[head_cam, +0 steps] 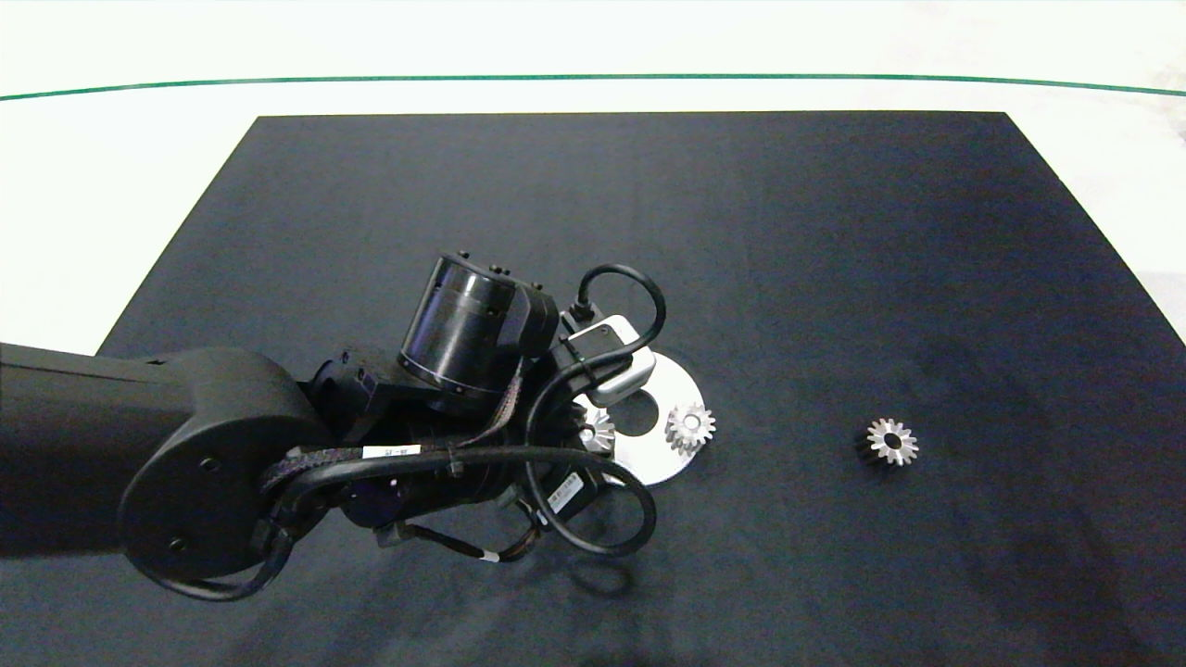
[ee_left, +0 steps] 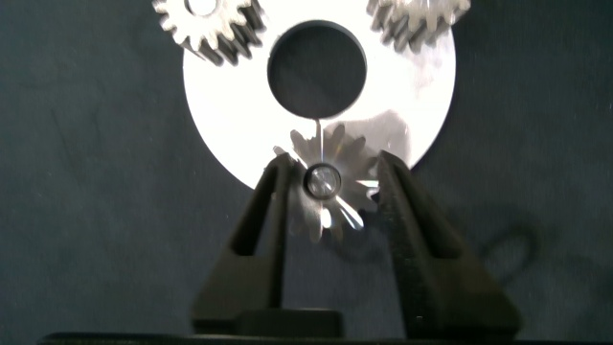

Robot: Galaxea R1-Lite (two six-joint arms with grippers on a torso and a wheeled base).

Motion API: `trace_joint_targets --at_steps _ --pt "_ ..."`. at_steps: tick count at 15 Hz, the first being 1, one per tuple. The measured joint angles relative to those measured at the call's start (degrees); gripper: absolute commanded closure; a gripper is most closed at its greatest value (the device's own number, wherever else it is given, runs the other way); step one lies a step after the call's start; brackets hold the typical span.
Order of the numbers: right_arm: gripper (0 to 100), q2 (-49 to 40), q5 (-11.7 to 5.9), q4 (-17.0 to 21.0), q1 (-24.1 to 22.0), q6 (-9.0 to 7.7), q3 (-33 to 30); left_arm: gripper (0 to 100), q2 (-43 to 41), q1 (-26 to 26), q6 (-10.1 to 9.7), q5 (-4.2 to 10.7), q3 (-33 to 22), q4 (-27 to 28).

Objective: Remove an incorrectly installed larger gear and replace it with the correct smaller gear

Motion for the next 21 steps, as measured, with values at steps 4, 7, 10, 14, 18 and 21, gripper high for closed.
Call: trace_joint_targets --at_steps 4,7,10,14,18,21 --pt "0 0.0 -0.01 0.0 0.0 -0.02 0.1 0 -0.3 0.0 -0.09 -0.02 -0.1 0.5" --pt "0 0.0 -0.01 0.0 0.0 -0.02 0.1 0 -0.3 -0.1 -0.89 -0.02 -0.5 1.6" --pt "0 -0.1 -0.01 0.0 0.0 -0.02 0.1 0 0.5 -0.1 -1.57 -0.02 -0.5 1.6" --pt "0 -0.3 -0.01 0.0 0.0 -0.02 0.1 0 2.3 0.2 -2.38 -0.02 -1.5 1.5" --pt "0 -0.4 0.05 0.0 0.0 0.00 0.2 0 3.7 0.4 -2.43 -0.02 -3.4 1.6" --pt "0 -0.4 0.05 0.0 0.0 -0.02 0.2 2 4.4 0.5 -2.43 -0.02 -4.1 1.6"
